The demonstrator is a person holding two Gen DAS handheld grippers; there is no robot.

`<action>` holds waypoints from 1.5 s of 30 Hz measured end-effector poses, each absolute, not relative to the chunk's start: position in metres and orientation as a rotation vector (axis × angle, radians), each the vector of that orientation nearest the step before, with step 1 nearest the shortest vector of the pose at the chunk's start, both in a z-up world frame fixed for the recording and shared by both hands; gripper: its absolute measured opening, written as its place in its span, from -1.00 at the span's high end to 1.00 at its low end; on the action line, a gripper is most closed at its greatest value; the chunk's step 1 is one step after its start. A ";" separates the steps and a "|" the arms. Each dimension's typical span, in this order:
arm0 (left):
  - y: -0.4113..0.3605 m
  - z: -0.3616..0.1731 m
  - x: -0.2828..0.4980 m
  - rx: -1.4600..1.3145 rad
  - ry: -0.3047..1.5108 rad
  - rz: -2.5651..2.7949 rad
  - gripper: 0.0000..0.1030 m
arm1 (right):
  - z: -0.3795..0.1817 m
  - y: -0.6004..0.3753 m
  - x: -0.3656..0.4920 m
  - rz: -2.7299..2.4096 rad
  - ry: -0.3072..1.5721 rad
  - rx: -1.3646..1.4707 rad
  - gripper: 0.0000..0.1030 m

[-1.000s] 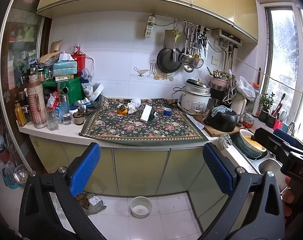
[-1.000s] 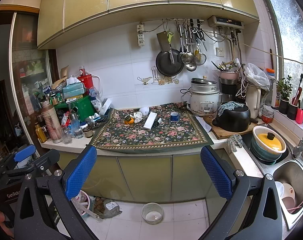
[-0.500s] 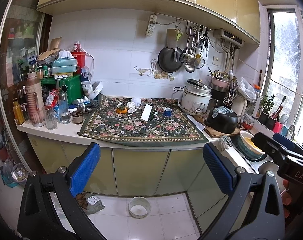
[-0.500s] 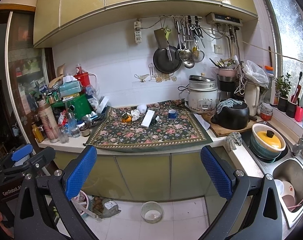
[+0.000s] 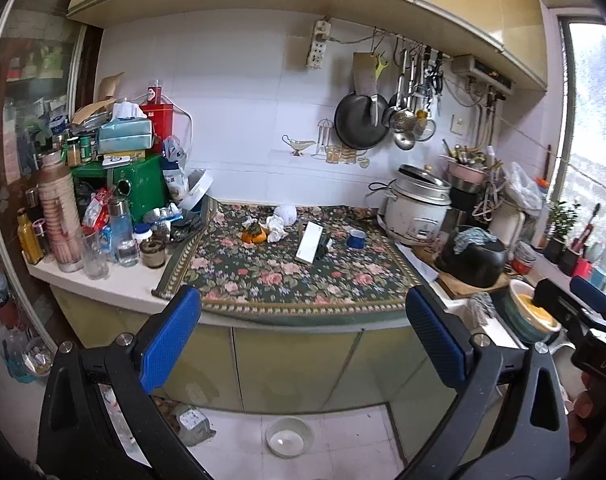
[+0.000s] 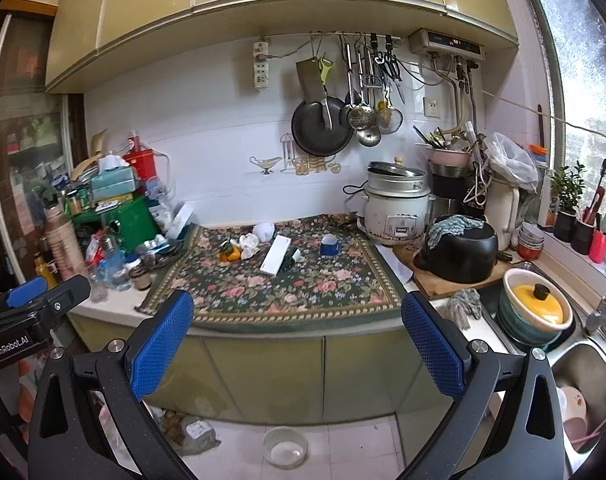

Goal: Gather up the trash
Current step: 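Move the left tool to the orange peel while the right tool approaches the white box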

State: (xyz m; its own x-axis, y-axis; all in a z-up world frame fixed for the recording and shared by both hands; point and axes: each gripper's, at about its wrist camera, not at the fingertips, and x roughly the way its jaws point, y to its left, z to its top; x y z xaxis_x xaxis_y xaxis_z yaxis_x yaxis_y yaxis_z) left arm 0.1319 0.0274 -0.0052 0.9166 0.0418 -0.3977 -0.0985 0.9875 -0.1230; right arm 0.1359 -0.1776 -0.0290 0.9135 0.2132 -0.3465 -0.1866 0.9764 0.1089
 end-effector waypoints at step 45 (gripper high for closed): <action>0.217 -0.188 0.707 -0.262 0.917 0.075 -0.32 | -0.163 -0.070 0.635 0.298 0.897 0.129 -0.72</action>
